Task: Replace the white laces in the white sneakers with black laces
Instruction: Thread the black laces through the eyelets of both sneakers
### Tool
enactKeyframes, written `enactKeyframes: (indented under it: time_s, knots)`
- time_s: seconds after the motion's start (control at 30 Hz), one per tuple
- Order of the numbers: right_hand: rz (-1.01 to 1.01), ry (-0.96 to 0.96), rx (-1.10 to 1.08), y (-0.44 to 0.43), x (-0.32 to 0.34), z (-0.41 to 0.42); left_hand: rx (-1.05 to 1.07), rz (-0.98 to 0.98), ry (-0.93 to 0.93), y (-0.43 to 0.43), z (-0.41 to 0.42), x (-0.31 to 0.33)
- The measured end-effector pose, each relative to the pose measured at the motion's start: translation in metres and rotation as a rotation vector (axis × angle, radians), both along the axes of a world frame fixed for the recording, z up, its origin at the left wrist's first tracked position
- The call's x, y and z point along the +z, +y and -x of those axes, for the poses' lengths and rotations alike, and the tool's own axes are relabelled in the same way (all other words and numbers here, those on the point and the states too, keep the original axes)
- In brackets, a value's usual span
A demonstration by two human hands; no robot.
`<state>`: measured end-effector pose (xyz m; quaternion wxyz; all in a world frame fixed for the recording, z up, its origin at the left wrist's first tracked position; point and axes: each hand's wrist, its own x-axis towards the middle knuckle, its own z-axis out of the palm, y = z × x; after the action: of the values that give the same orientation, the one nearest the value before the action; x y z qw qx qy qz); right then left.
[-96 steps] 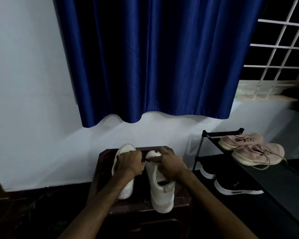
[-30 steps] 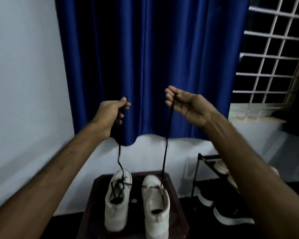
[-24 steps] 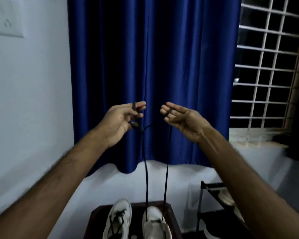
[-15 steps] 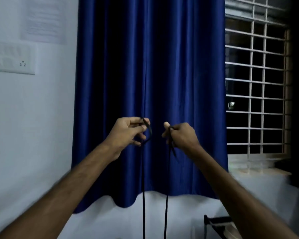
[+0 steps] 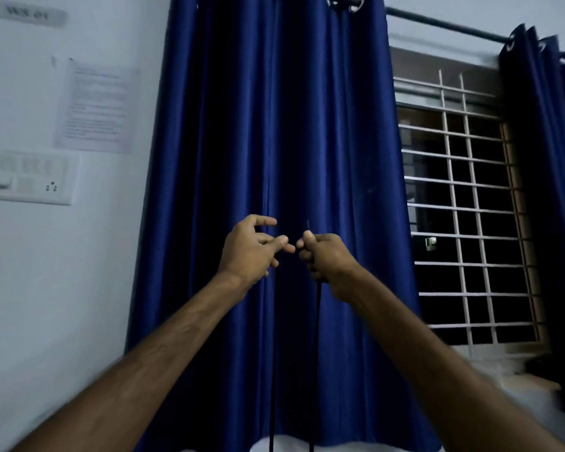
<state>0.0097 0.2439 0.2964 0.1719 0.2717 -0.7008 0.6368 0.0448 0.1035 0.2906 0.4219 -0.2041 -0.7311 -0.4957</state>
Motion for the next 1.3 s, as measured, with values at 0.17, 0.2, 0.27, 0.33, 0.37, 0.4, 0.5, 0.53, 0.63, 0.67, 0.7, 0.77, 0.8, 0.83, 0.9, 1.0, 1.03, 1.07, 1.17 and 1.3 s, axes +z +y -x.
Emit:
enactKeyframes:
  time_s: [0.17, 0.2, 0.27, 0.33, 0.37, 0.4, 0.5, 0.53, 0.63, 0.67, 0.7, 0.77, 0.8, 0.83, 0.9, 1.0, 1.03, 1.07, 1.17, 1.3]
  knots:
    - [0.094, 0.068, 0.030, 0.002, 0.008, -0.006, 0.008, -0.070, -0.030, 0.000, -0.003, 0.013]
    - [0.095, 0.069, 0.032, 0.003, 0.008, -0.007, -0.005, -0.093, -0.049, 0.000, -0.004, 0.014]
    - [0.104, 0.072, 0.035, 0.003, 0.008, -0.006, -0.034, -0.131, -0.086, 0.000, -0.006, 0.015]
    - [0.148, 0.087, 0.026, 0.002, 0.009, -0.006, -0.043, -0.153, -0.100, 0.000, -0.007, 0.016]
    - [0.170, 0.096, 0.017, 0.000, 0.010, -0.007, -0.044, -0.170, -0.097, 0.001, -0.007, 0.016]
    - [0.185, 0.105, 0.008, -0.001, 0.011, -0.007, -0.045, -0.190, -0.093, 0.002, -0.007, 0.017]
    - [0.181, 0.135, -0.027, -0.002, 0.013, -0.006, -0.032, -0.228, -0.092, 0.005, -0.008, 0.019]
    - [0.171, 0.148, -0.048, -0.002, 0.014, -0.004, -0.014, -0.224, -0.091, 0.007, -0.008, 0.019]
    - [0.179, 0.156, -0.082, -0.001, 0.021, -0.003, 0.019, -0.199, -0.099, 0.010, -0.006, 0.019]
    - [0.172, 0.148, -0.082, 0.000, 0.023, -0.004, 0.021, -0.194, -0.105, 0.011, -0.006, 0.018]
    - [0.161, 0.140, -0.081, 0.001, 0.025, -0.004, 0.021, -0.193, -0.107, 0.012, -0.005, 0.018]
    - [0.143, 0.124, -0.081, 0.004, 0.028, -0.006, 0.017, -0.201, -0.111, 0.013, -0.004, 0.019]
    - [0.149, 0.114, -0.063, 0.005, 0.029, -0.007, 0.012, -0.209, -0.110, 0.013, -0.004, 0.021]
    - [0.171, 0.095, -0.024, 0.006, 0.030, -0.008, 0.001, -0.217, -0.108, 0.013, -0.005, 0.021]
    - [0.222, 0.042, 0.054, 0.010, 0.028, -0.013, -0.021, -0.235, -0.116, 0.011, -0.009, 0.019]
    - [0.059, -0.007, -0.113, 0.025, -0.001, -0.004, -0.051, -0.268, -0.211, 0.000, -0.009, -0.012]
    - [-0.044, -0.013, -0.178, 0.029, -0.018, 0.001, -0.055, -0.275, -0.246, -0.006, -0.008, -0.030]
    - [-0.138, -0.029, -0.213, 0.033, -0.042, 0.007, -0.046, -0.280, -0.288, -0.012, -0.007, -0.051]
    - [-0.347, -0.135, -0.214, 0.042, -0.148, 0.024, -0.006, -0.336, -0.449, -0.028, 0.005, -0.139]
    - [-0.762, -0.343, -0.259, 0.057, -0.290, 0.048, 0.231, -0.226, -0.612, -0.032, 0.030, -0.270]
